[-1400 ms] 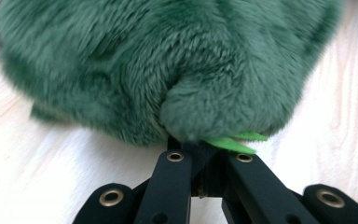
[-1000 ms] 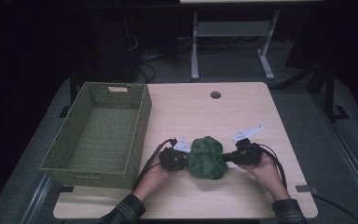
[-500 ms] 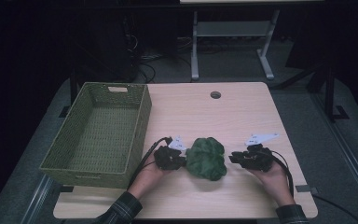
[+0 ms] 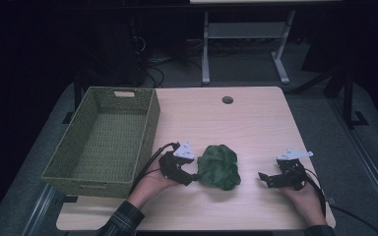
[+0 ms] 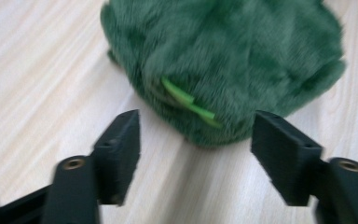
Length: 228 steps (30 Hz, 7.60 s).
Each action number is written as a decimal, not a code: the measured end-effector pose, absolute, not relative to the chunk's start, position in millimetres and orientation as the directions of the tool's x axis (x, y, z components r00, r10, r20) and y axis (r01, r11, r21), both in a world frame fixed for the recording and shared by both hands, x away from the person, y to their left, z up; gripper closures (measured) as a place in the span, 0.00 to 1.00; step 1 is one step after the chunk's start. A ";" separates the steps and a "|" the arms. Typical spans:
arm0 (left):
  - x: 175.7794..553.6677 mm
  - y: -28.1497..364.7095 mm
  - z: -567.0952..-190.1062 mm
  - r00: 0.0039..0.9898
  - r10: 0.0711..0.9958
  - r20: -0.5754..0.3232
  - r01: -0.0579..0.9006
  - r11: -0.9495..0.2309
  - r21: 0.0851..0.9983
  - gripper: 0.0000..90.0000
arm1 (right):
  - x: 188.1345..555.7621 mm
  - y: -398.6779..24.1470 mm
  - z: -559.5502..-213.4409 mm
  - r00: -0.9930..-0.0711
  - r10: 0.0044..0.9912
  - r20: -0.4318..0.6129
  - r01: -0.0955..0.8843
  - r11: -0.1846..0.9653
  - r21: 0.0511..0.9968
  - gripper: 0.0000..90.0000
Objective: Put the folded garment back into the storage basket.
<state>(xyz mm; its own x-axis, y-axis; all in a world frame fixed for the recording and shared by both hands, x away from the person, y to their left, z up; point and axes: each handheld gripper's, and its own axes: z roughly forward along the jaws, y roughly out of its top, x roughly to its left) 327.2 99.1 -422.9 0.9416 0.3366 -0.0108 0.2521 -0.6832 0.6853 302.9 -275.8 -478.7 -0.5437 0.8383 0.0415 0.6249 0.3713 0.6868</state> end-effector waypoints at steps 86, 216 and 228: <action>338.2 60.3 -409.0 0.957 0.266 -0.118 0.276 -0.704 0.654 0.87 | 299.5 -274.8 -483.5 -0.551 0.834 0.031 0.602 0.372 0.706 0.03; 367.7 332.6 -373.4 0.613 0.790 -0.004 0.629 -0.486 0.607 0.15 | 298.7 -273.3 -483.6 -0.534 0.845 0.029 0.610 0.360 0.706 0.03; 359.3 296.4 -337.6 0.656 0.755 -0.014 0.549 -0.464 0.695 0.15 | 298.6 -273.3 -483.6 -0.534 0.845 0.029 0.610 0.360 0.706 0.03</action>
<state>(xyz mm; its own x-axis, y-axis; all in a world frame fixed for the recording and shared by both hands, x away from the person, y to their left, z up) 359.3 296.4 -337.6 0.6560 0.7546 -0.0139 0.5488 -0.4642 0.6952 298.6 -273.3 -483.6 -0.5337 0.8452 0.0293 0.6095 0.3604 0.7061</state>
